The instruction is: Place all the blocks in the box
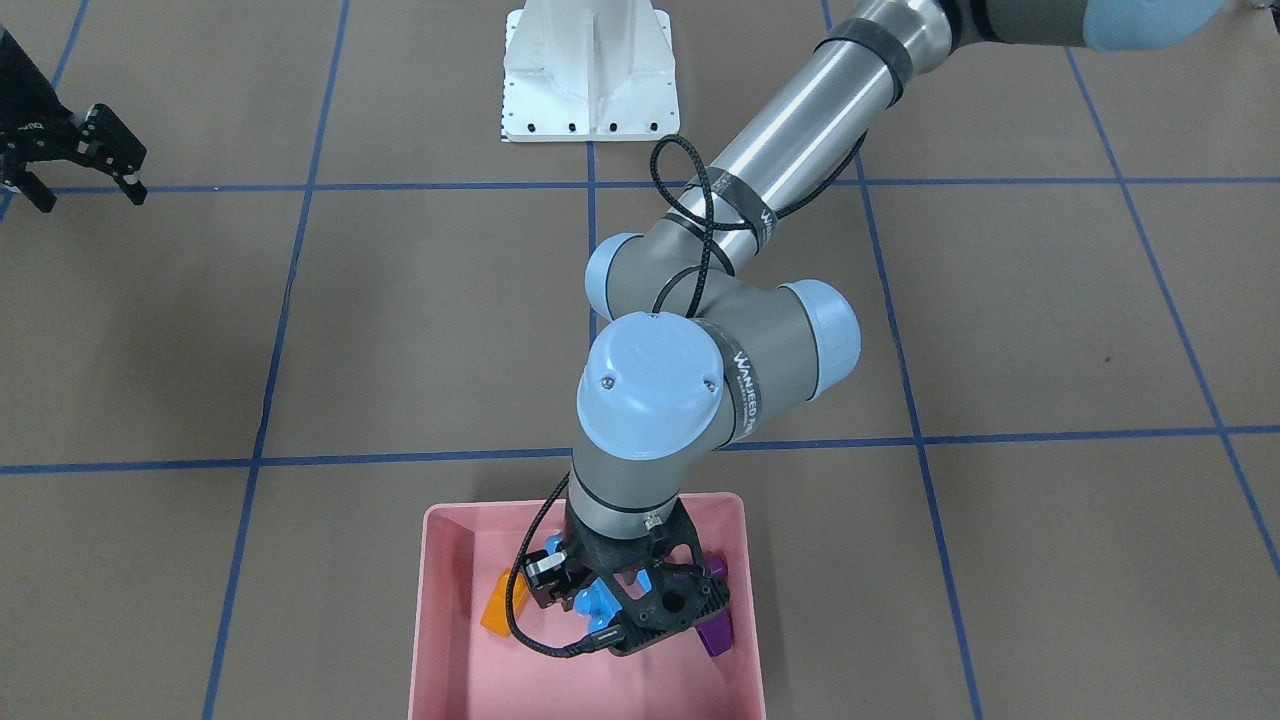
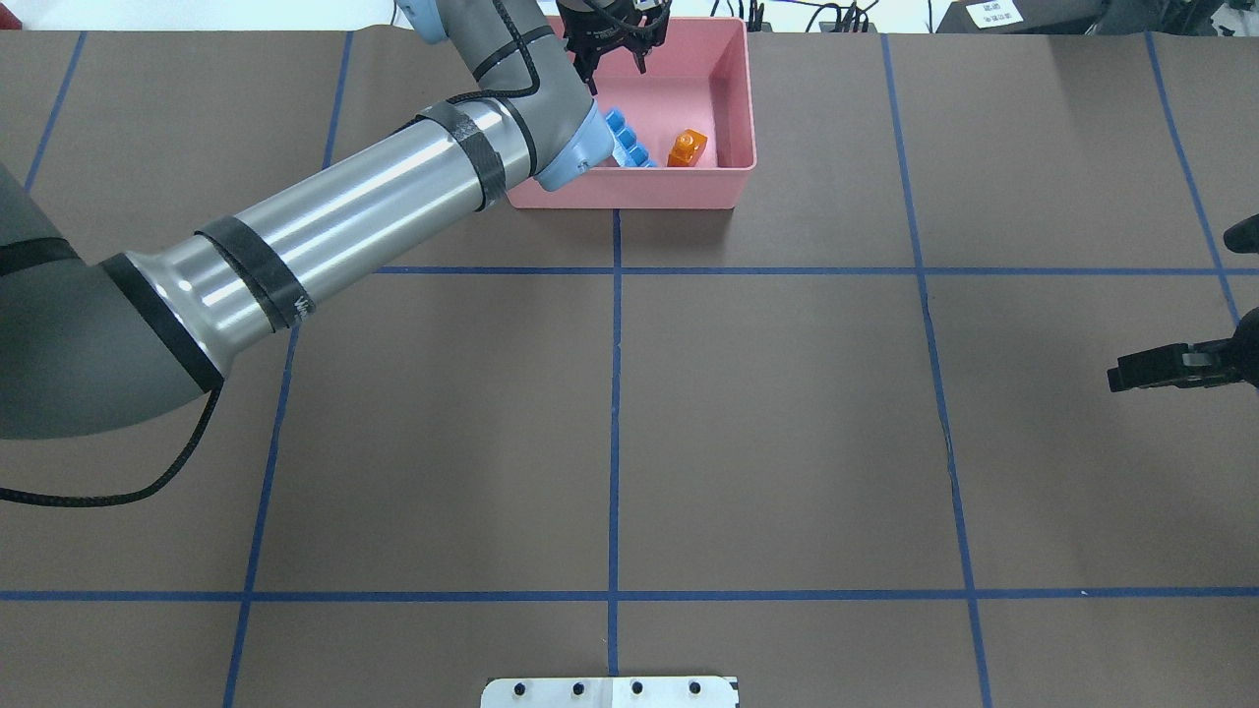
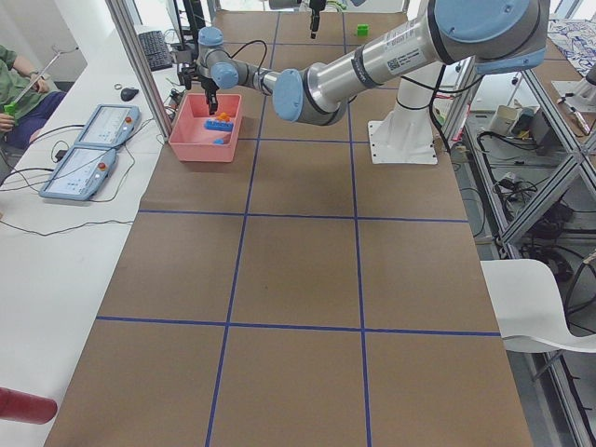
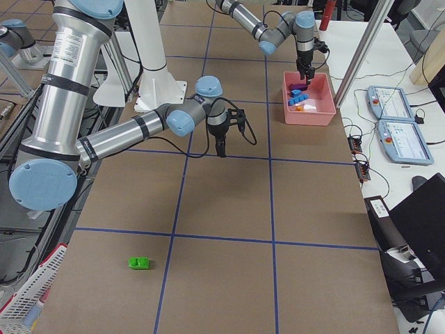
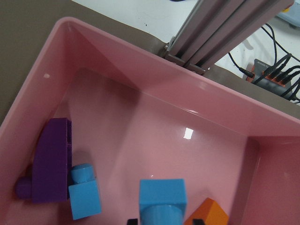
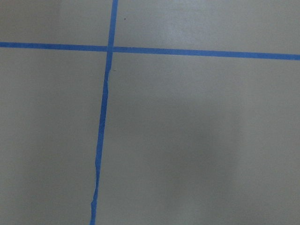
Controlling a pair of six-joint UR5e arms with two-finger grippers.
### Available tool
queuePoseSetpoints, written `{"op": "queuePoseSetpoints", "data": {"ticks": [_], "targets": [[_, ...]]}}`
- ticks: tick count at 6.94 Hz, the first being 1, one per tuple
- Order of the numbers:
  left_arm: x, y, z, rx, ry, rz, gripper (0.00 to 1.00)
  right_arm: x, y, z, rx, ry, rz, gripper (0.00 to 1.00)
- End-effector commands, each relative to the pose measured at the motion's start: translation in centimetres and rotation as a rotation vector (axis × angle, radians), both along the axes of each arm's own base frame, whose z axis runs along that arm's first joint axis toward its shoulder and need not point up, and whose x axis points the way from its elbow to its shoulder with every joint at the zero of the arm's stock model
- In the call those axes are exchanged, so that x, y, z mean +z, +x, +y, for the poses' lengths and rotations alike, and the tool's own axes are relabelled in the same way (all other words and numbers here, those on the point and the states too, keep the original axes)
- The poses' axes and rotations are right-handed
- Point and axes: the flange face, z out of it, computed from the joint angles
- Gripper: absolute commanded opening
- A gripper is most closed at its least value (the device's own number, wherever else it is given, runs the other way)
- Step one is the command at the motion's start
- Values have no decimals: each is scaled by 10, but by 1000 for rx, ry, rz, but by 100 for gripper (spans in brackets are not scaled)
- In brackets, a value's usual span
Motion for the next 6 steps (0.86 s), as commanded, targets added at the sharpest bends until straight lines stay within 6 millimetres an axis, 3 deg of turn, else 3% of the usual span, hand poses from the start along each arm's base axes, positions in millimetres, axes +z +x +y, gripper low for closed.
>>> {"op": "queuePoseSetpoints", "data": {"ticks": [1, 2, 3, 4, 5, 6], "targets": [[-3, 1, 1, 8, 3, 4, 100, 0, 0, 0, 0, 0, 0, 100], [-15, -2, 3, 15, 17, 20, 100, 1, 1, 0, -6, 3, 2, 100], [-51, -13, 19, 82, 62, 86, 100, 3, 4, 0, -7, 8, 6, 100], [-56, -23, 40, 177, 36, 104, 100, 11, 12, 1, -36, 34, 26, 100], [-64, -46, 60, 215, 62, 74, 100, 27, 28, 4, -47, 39, 56, 100], [-55, -71, 87, 259, 100, 41, 100, 44, 45, 9, -77, 54, 85, 100]]}}
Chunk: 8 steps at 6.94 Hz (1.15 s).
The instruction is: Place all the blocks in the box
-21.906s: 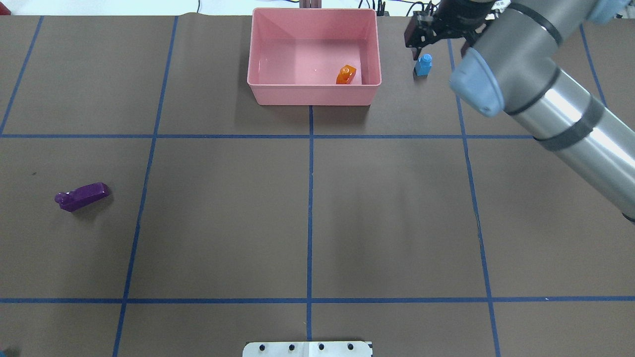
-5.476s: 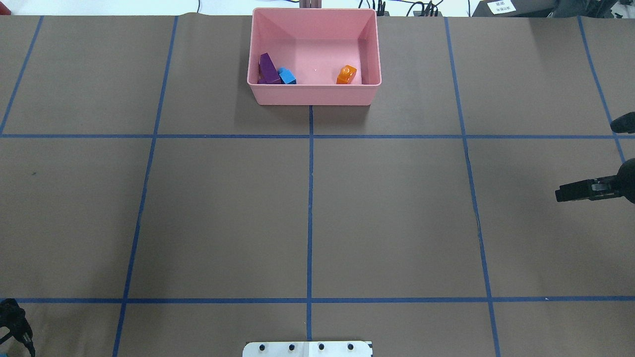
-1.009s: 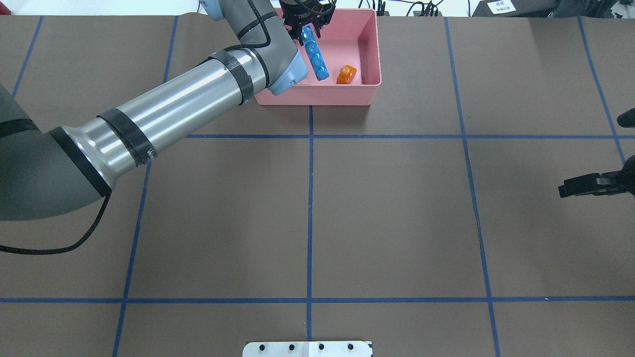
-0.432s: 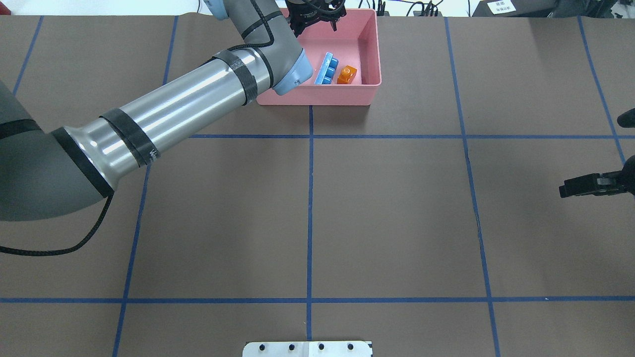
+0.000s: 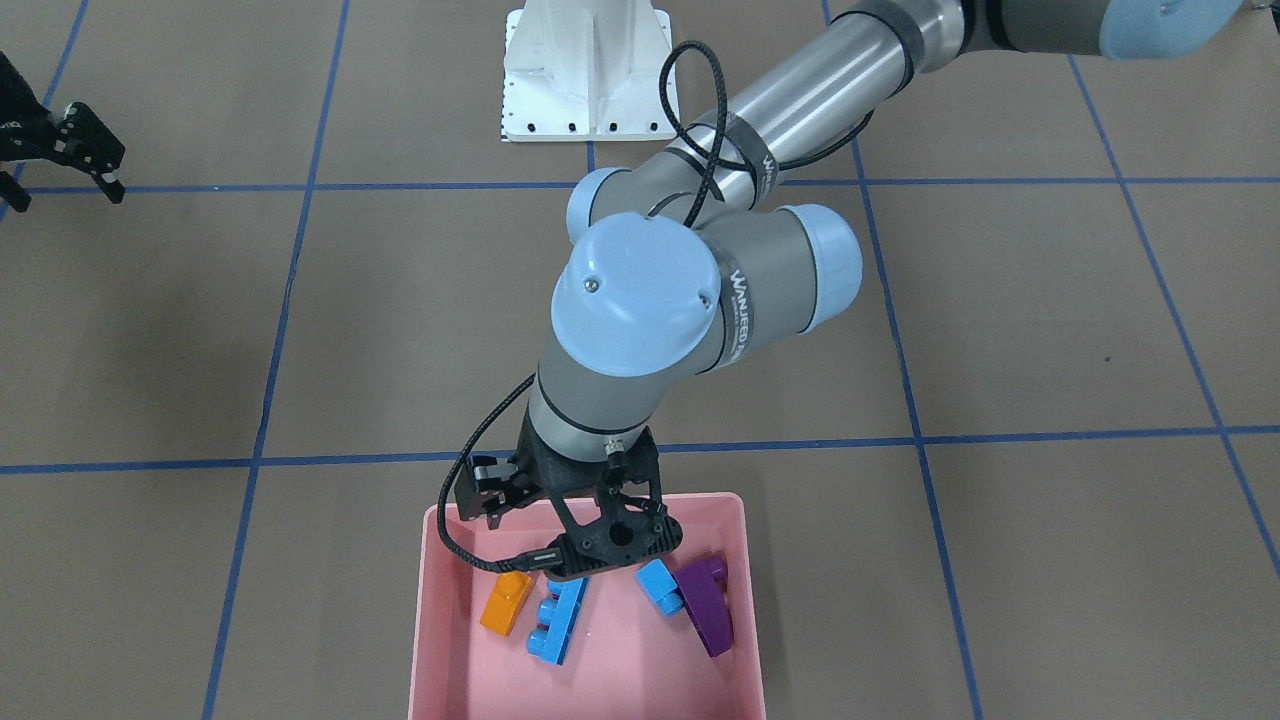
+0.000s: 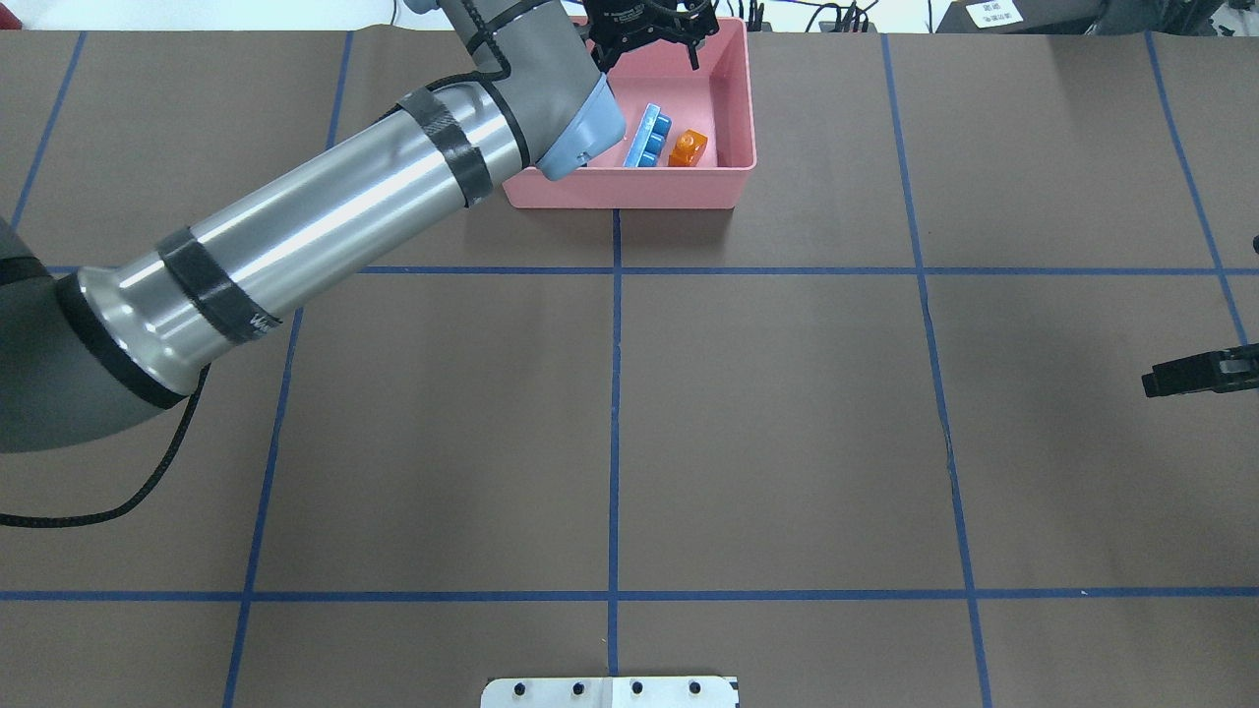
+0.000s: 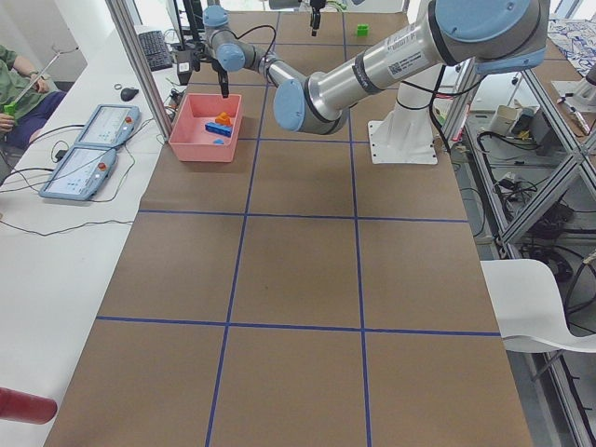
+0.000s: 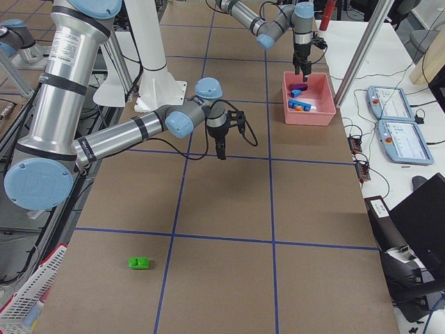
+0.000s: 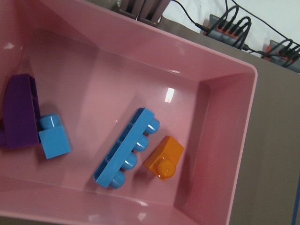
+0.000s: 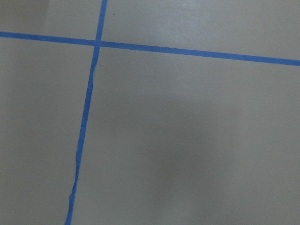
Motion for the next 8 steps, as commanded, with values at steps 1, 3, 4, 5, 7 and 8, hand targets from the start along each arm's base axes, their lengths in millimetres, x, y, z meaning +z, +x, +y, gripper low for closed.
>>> {"op": "queuePoseSetpoints", "data": {"ticks": [1, 3, 4, 5, 7, 8], "targets": [[39, -60, 65, 108, 116, -48, 100, 31, 42, 13, -57, 25, 42, 100], [155, -139, 147, 211, 280, -83, 100, 69, 98, 36, -96, 38, 70, 100], [202, -163, 172, 255, 311, -112, 100, 92, 119, 42, -118, 36, 42, 100], [247, -187, 200, 324, 367, -147, 100, 119, 141, 55, -144, 43, 39, 100], [288, -223, 216, 397, 419, -165, 100, 183, 159, 105, -142, 31, 49, 100], [307, -243, 214, 441, 450, -163, 100, 238, 162, 127, -96, 64, 24, 100]]}}
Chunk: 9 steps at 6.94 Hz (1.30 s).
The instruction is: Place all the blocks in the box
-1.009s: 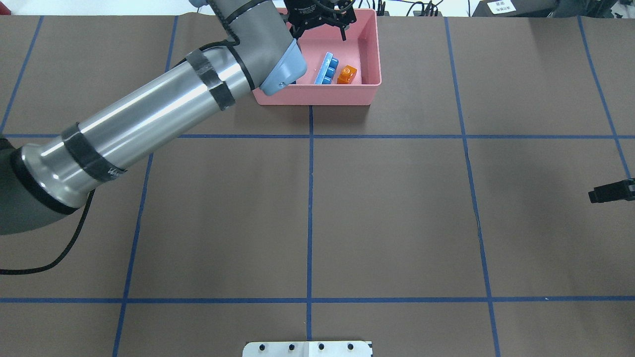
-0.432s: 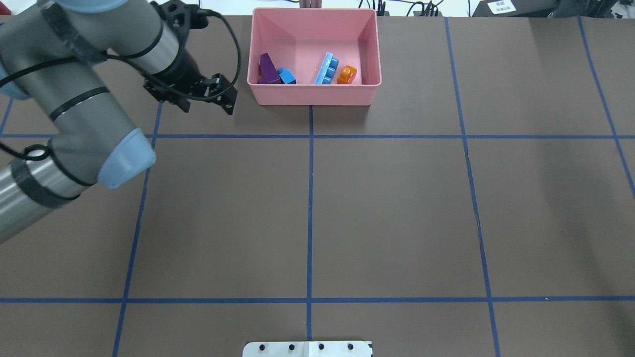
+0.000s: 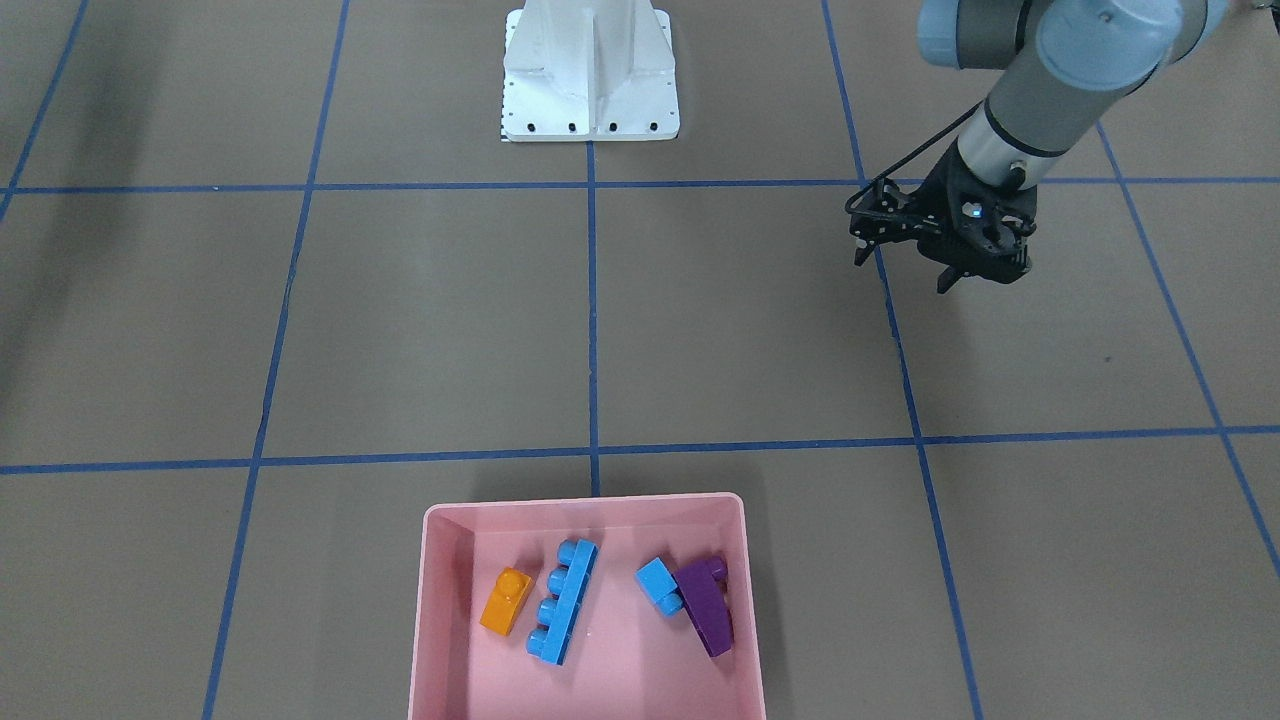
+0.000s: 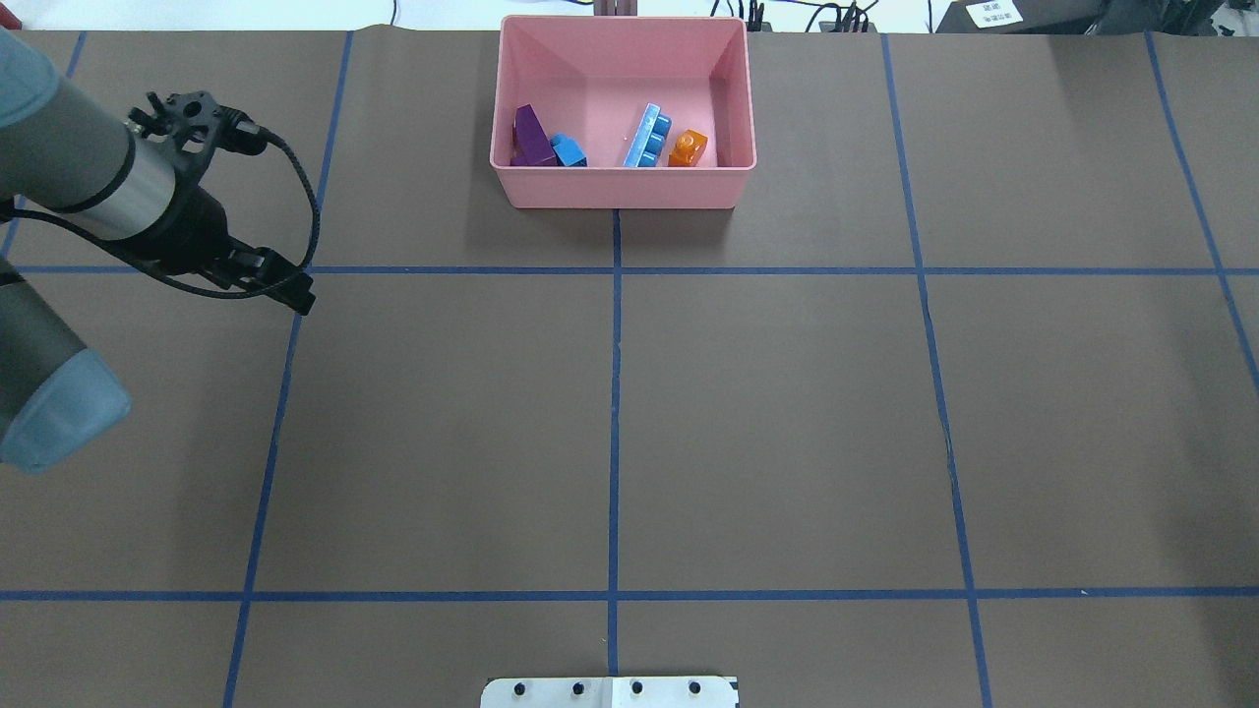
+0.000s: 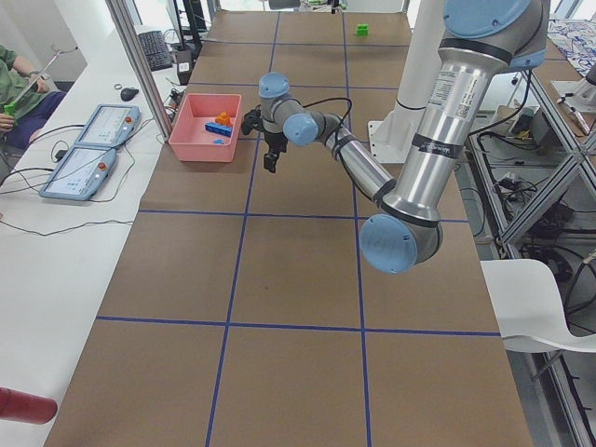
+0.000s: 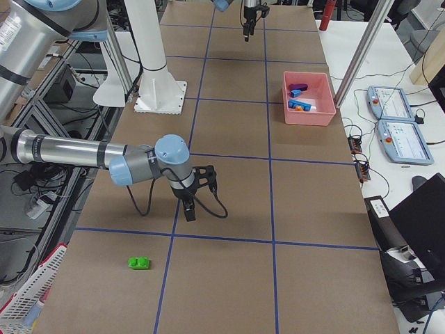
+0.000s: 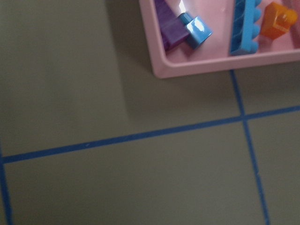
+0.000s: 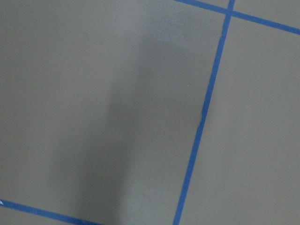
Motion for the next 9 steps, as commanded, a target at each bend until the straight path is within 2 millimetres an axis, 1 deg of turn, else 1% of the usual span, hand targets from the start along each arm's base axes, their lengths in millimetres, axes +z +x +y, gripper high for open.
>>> {"op": "queuePoseSetpoints", "data": {"ticks": [1, 2, 3, 4, 5, 6, 7, 8, 9], "targets": [[50, -51, 3, 94, 74, -21, 100, 98, 10, 56, 116, -4, -63, 100], [72, -73, 5, 116, 105, -46, 100, 121, 12, 71, 133, -35, -64, 100], [75, -77, 5, 116, 108, -48, 100, 127, 13, 84, 132, -64, -57, 100], [76, -79, 8, 118, 105, -47, 100, 149, 13, 101, 113, -122, -41, 100], [75, -80, 11, 125, 97, -33, 100, 156, 7, 105, 75, -143, -31, 100], [74, -82, 11, 118, 96, -30, 100, 161, -3, 105, 39, -181, -19, 100], [70, -83, 12, 116, 100, -27, 100, 161, -18, 101, -33, -193, -10, 100], [70, -86, 11, 109, 99, -27, 100, 161, -24, 101, -82, -186, -6, 100], [70, -86, 11, 109, 99, -27, 100, 176, -24, 111, -111, -215, 21, 100]]}}
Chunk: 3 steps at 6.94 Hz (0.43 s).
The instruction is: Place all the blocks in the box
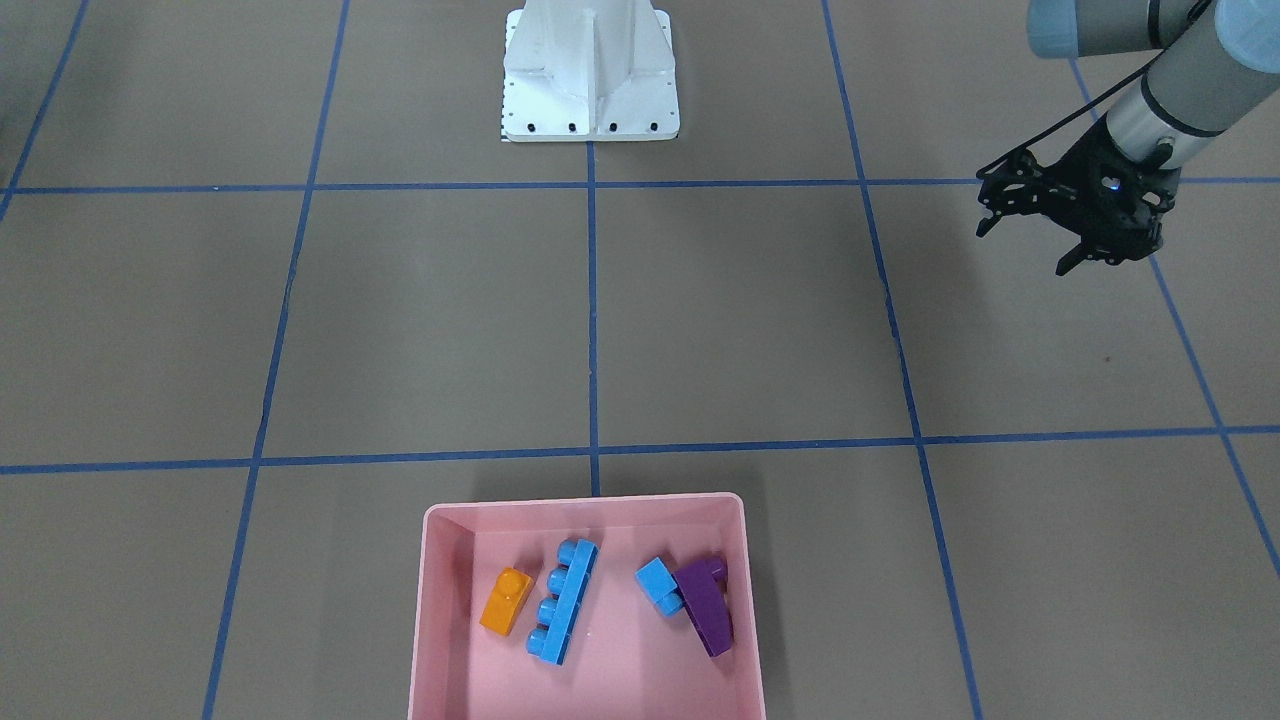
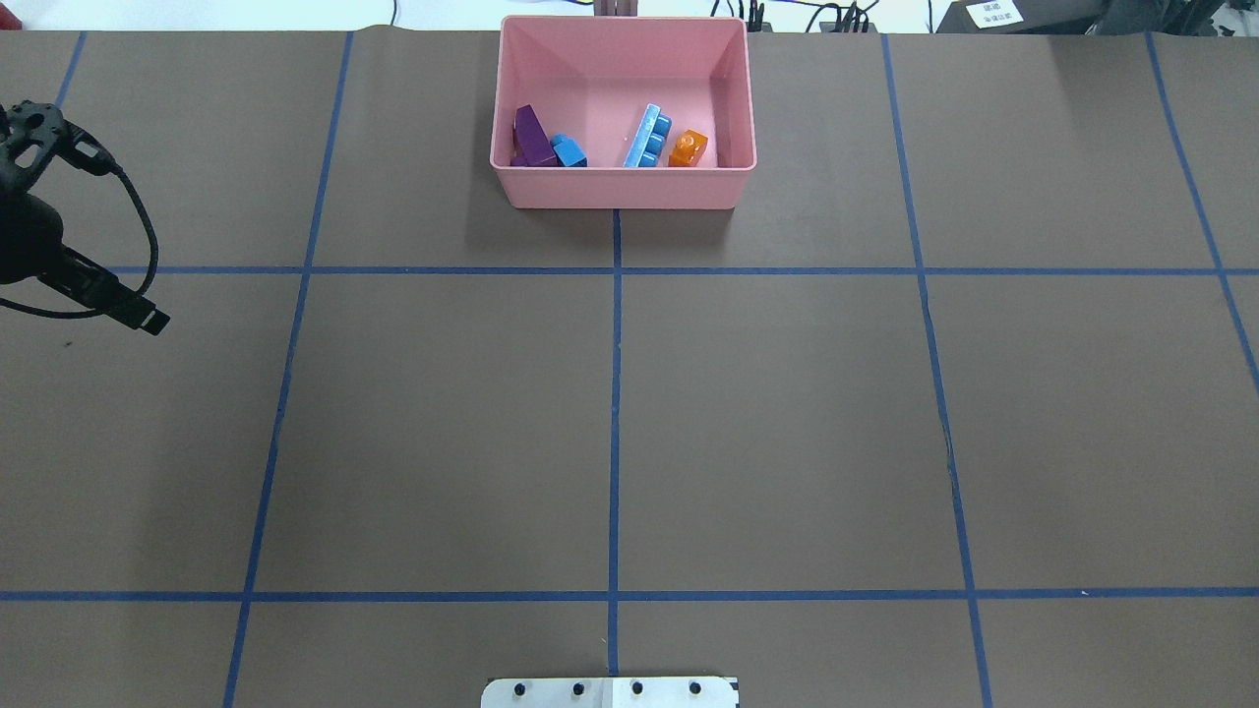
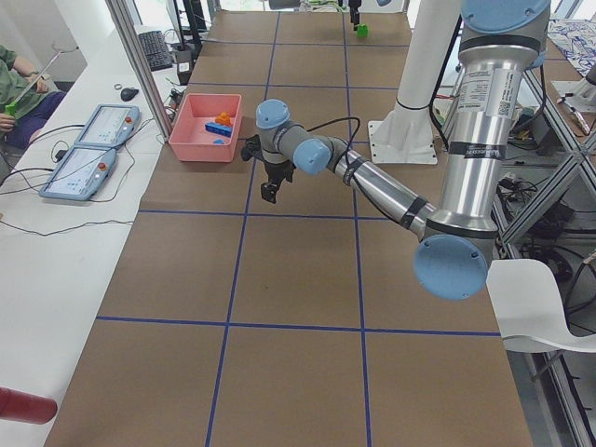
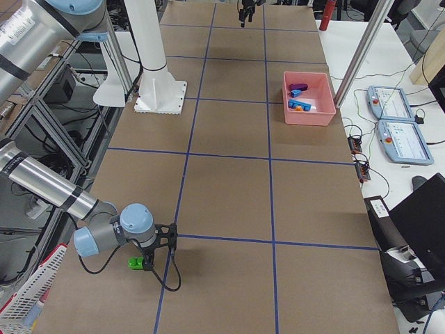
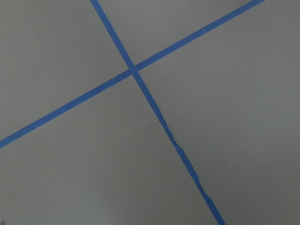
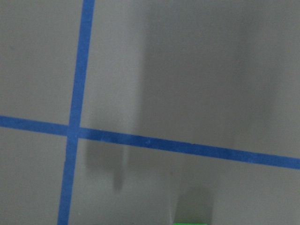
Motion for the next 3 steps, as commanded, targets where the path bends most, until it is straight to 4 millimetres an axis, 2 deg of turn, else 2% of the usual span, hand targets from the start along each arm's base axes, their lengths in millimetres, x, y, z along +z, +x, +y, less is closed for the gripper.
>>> {"op": "queuePoseSetpoints", "data": {"ticks": [1, 3], "targets": [[-1, -1, 0, -4, 0, 1, 100, 18, -3, 10, -62, -17, 53, 100], [-7, -2, 2, -4, 9, 8, 100, 29, 3, 15, -69, -13, 105, 98]]}}
